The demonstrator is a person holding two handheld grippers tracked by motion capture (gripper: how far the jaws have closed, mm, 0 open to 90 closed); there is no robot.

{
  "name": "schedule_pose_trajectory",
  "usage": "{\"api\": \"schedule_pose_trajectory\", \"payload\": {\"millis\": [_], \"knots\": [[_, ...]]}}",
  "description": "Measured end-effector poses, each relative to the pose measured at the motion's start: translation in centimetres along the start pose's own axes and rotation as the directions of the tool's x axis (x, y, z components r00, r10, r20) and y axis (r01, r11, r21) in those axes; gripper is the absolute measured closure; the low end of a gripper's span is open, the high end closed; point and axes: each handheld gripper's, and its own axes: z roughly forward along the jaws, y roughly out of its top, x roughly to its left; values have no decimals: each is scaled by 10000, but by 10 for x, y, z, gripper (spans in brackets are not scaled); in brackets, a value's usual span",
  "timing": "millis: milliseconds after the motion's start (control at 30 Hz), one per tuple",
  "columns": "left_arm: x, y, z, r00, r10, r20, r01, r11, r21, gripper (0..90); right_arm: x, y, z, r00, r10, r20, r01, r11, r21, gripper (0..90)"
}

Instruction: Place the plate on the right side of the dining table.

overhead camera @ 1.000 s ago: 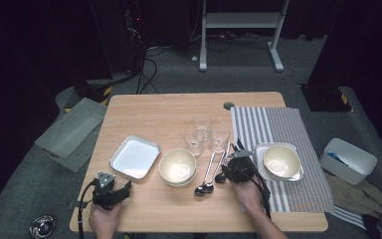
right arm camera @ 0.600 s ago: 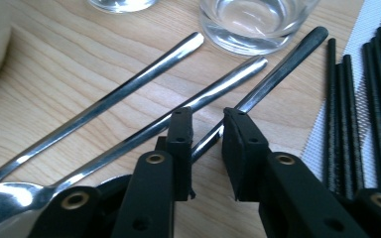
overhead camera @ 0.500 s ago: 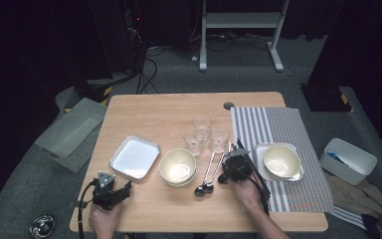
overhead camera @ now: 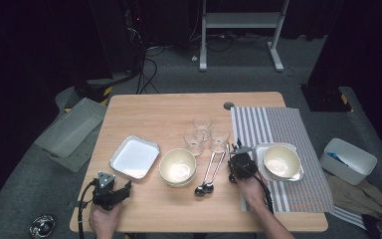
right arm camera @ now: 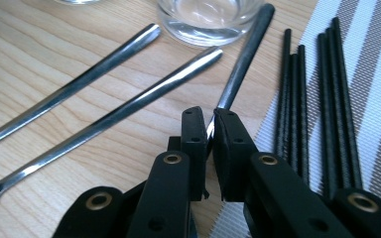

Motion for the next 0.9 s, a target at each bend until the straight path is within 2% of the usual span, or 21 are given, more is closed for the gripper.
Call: {"api": "schedule_pose_trajectory", "payload": {"millis": [400, 900], "knots": [[0, 0, 0, 10000, -4, 0, 4, 10000, -1, 310, -5, -2, -5, 9998, 208, 1, -208, 9997, -112, 869], [0, 0, 0, 10000, -2, -1, 2, 10000, 0, 310, -4, 1, -9, 9996, -107, 273, 110, 9999, -79, 884]]}}
